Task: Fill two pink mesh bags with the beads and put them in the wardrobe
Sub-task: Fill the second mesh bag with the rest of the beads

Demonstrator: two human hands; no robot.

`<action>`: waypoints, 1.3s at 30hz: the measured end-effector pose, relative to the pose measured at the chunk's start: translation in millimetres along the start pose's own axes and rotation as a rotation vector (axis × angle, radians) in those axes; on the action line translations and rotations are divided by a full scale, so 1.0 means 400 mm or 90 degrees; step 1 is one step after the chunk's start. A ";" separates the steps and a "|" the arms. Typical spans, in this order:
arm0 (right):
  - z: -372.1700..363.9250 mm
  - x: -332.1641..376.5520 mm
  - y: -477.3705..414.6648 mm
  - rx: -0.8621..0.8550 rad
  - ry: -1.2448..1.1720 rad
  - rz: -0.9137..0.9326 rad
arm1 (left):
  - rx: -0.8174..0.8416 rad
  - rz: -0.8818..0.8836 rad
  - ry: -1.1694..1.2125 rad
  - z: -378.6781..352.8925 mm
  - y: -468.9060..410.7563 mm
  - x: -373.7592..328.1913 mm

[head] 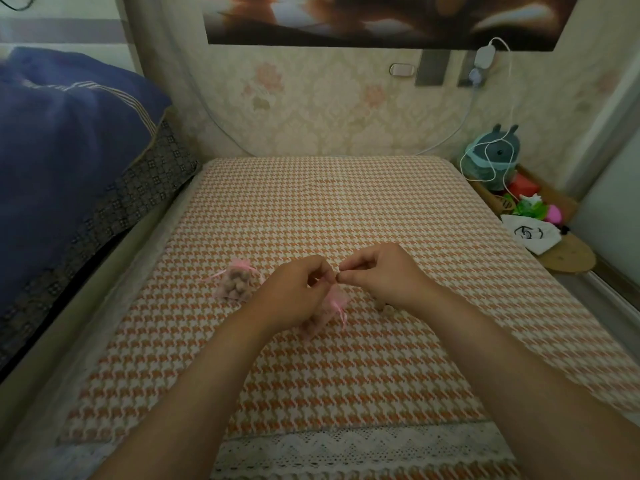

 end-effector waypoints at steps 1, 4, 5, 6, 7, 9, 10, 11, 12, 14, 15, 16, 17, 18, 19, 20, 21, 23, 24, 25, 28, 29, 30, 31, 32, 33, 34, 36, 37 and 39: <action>-0.004 0.002 0.006 0.012 0.005 0.002 | -0.002 0.000 0.000 0.001 0.000 0.000; -0.016 0.005 0.015 0.049 0.030 0.027 | -0.003 -0.005 0.006 0.001 0.003 0.001; -0.020 0.006 0.016 0.063 0.040 0.034 | -0.004 -0.005 0.009 0.001 0.004 0.002; -0.023 0.009 0.018 0.075 0.051 0.035 | -0.004 -0.002 0.013 0.001 0.005 0.004; -0.026 0.012 0.019 0.086 0.060 0.033 | -0.005 0.001 0.016 0.002 0.006 0.006; -0.026 0.014 0.021 0.106 0.074 0.033 | -0.005 0.006 0.017 0.003 0.006 0.009; -0.025 0.014 0.023 0.113 0.077 0.035 | -0.004 0.008 0.018 0.003 0.006 0.009; -0.023 0.014 0.023 0.116 0.073 0.035 | -0.003 0.012 0.022 0.003 0.006 0.008; -0.021 0.013 0.024 0.117 0.067 0.030 | -0.004 0.016 0.031 0.003 0.006 0.007; -0.019 0.009 0.023 0.132 0.056 0.020 | -0.005 0.027 0.060 0.000 0.003 0.003; -0.020 0.008 0.023 0.148 0.053 0.017 | -0.007 0.038 0.071 -0.002 0.002 0.000; -0.021 0.009 0.023 0.165 0.051 0.017 | -0.010 0.052 0.076 -0.005 -0.001 -0.002; -0.022 0.010 0.023 0.177 0.046 0.018 | -0.014 0.063 0.069 -0.007 -0.003 -0.004; -0.021 0.011 0.024 0.182 0.038 0.018 | -0.019 0.068 0.049 -0.009 -0.007 -0.007; -0.018 0.013 0.025 0.182 0.030 0.017 | -0.022 0.068 0.026 -0.010 -0.011 -0.009; -0.014 0.017 0.027 0.180 0.025 0.016 | -0.025 0.068 0.012 -0.011 -0.013 -0.012; -0.008 0.019 0.030 0.178 0.023 0.013 | -0.028 0.069 0.010 -0.011 -0.015 -0.013; 0.004 0.021 0.035 0.177 0.016 -0.003 | -0.030 0.076 0.012 -0.011 -0.017 -0.011; 0.011 0.017 0.035 0.171 0.018 -0.013 | -0.028 0.077 0.008 -0.011 -0.016 -0.008; 0.020 0.012 0.032 0.155 0.025 -0.019 | -0.024 0.079 0.001 -0.011 -0.016 -0.006; 0.056 -0.010 0.015 0.031 0.077 0.000 | -0.018 0.083 -0.017 -0.012 -0.016 -0.003; 0.071 -0.016 0.011 -0.015 0.127 0.013 | -0.019 0.086 -0.020 -0.011 -0.016 -0.003; 0.082 -0.020 0.010 -0.043 0.187 0.023 | -0.019 0.088 -0.020 -0.010 -0.016 -0.003; 0.088 -0.024 0.011 -0.057 0.239 0.026 | -0.018 0.091 -0.019 -0.010 -0.017 -0.004; 0.091 -0.027 0.012 -0.065 0.273 0.024 | -0.015 0.092 -0.018 -0.010 -0.017 -0.005; 0.089 -0.030 0.012 -0.075 0.294 0.020 | -0.013 0.093 -0.018 -0.010 -0.017 -0.005; 0.085 -0.035 0.009 -0.088 0.310 0.020 | -0.013 0.094 -0.019 -0.010 -0.017 -0.004; 0.071 -0.049 -0.002 -0.110 0.354 0.027 | -0.013 0.096 -0.023 -0.011 -0.018 -0.004; 0.065 -0.056 -0.009 -0.114 0.385 0.029 | -0.012 0.097 -0.024 -0.012 -0.019 -0.004; 0.052 -0.072 -0.030 -0.100 0.456 0.036 | -0.008 0.096 -0.023 -0.013 -0.018 -0.005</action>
Point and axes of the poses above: each hand's wrist, its own y-axis away from the middle knuckle, its own z-axis out of the back of the hand, x = y × z, the point moved 2 cm from there along -y, towards the middle knuckle, and after that the axes turned 3 degrees about -y, right-handed, at the moved point
